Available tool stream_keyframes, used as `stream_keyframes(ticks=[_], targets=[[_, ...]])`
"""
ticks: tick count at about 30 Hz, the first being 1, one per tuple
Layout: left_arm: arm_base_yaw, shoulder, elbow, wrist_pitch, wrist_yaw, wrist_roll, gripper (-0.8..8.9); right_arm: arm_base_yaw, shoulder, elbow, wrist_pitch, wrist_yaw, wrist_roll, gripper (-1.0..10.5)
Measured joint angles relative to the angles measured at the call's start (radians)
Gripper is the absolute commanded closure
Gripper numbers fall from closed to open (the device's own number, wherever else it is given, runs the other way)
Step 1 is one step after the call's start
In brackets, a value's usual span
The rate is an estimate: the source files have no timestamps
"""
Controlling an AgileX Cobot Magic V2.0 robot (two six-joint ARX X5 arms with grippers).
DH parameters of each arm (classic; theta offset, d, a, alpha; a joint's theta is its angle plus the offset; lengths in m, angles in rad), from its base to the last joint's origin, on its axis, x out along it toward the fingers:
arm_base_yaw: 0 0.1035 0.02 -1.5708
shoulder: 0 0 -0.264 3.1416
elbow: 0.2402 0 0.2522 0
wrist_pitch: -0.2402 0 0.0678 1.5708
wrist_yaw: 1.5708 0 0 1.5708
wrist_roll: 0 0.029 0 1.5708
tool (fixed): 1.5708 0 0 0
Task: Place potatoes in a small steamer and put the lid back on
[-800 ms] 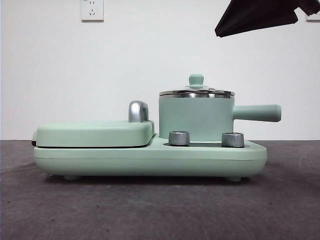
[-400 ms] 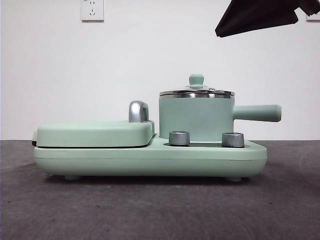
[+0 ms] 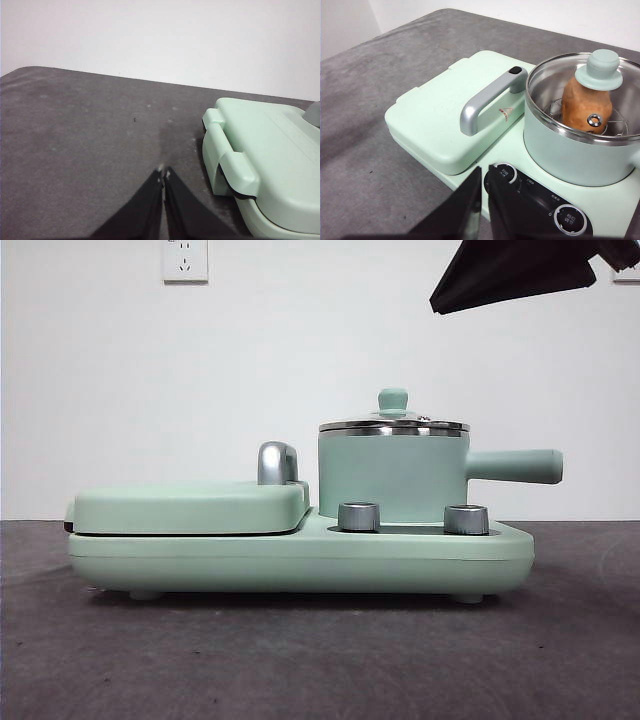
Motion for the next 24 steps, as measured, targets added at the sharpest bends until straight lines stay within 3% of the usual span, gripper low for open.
stream_keyframes(ticks=[6, 10, 17, 24], targets=[[0.0, 0.0, 0.0, 0.0, 0.0, 0.0, 8.07, -0.042, -0.041, -0.005, -0.04, 0.054, -0.057, 9.3], [0.0, 0.0, 0.0, 0.0, 0.0, 0.0, 8.08, -0.186, -0.168, -0.104, 0.011, 0.072, -0.079, 9.3], [0.0, 0.0, 0.0, 0.0, 0.0, 0.0, 8.08, -0.488, -0.534, -0.429, 0.122, 0.086, -0.103, 9.3], [0.0, 0.0, 0.0, 0.0, 0.0, 0.0, 8.07, -0.617, -0.808, -0.624, 0.114, 0.093, -0.105, 9.3]])
